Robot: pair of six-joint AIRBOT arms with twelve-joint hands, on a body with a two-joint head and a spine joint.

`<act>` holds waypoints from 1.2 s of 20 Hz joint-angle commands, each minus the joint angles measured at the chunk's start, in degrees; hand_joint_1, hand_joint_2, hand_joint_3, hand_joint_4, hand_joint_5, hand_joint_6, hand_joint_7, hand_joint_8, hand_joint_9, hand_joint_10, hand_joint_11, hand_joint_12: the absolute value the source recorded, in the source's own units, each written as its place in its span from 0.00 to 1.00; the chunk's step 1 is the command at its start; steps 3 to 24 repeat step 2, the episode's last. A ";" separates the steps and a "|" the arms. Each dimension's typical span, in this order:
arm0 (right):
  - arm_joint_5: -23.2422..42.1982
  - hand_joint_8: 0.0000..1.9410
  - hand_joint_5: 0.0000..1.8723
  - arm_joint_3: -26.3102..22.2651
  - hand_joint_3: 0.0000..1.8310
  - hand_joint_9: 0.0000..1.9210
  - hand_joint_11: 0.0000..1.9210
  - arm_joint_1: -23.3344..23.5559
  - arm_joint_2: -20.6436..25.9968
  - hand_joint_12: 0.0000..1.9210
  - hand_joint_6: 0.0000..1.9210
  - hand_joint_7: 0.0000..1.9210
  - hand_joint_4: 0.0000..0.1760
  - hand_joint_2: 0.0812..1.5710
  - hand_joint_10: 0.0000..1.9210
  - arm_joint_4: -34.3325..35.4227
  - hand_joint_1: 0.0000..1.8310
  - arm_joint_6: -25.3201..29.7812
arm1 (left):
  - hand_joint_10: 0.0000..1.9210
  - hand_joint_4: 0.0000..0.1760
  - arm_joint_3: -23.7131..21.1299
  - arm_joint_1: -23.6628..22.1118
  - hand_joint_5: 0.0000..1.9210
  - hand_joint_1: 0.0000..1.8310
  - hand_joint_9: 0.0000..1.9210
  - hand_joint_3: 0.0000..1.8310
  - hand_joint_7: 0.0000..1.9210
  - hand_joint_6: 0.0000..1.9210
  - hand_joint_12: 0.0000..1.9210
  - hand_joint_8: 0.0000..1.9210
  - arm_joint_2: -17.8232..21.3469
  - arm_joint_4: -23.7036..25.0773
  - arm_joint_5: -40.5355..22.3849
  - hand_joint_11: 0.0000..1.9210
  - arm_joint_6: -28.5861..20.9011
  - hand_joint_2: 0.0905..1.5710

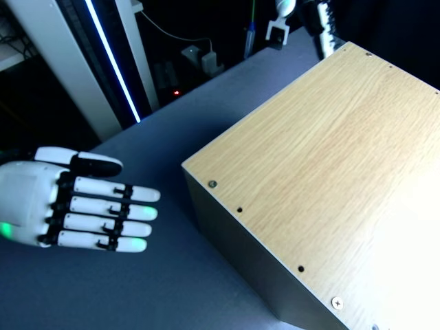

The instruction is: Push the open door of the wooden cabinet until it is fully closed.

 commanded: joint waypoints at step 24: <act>8.67 0.00 0.15 0.18 0.00 0.07 0.07 0.19 0.15 0.00 0.00 0.10 0.00 0.87 0.00 2.46 0.33 0.47 | 0.00 0.00 -0.07 -0.27 0.11 0.00 0.10 0.00 0.11 0.00 0.00 0.00 -0.06 -0.17 -8.11 0.09 -0.30 0.95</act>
